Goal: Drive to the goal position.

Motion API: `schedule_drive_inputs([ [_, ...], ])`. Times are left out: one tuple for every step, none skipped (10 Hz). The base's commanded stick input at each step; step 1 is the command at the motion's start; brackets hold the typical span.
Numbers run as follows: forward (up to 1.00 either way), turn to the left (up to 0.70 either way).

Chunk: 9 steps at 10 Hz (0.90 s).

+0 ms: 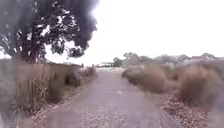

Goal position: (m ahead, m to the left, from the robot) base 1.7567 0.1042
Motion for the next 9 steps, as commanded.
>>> schedule_drive_inputs([
  [0.50,0.00],
  [0.50,0.00],
  [0.50,0.00],
  [0.50,0.00],
  [0.50,0.00],
  [0.50,0.00],
  [0.50,0.00],
  [0.50,0.00],
  [0.50,0.00],
])
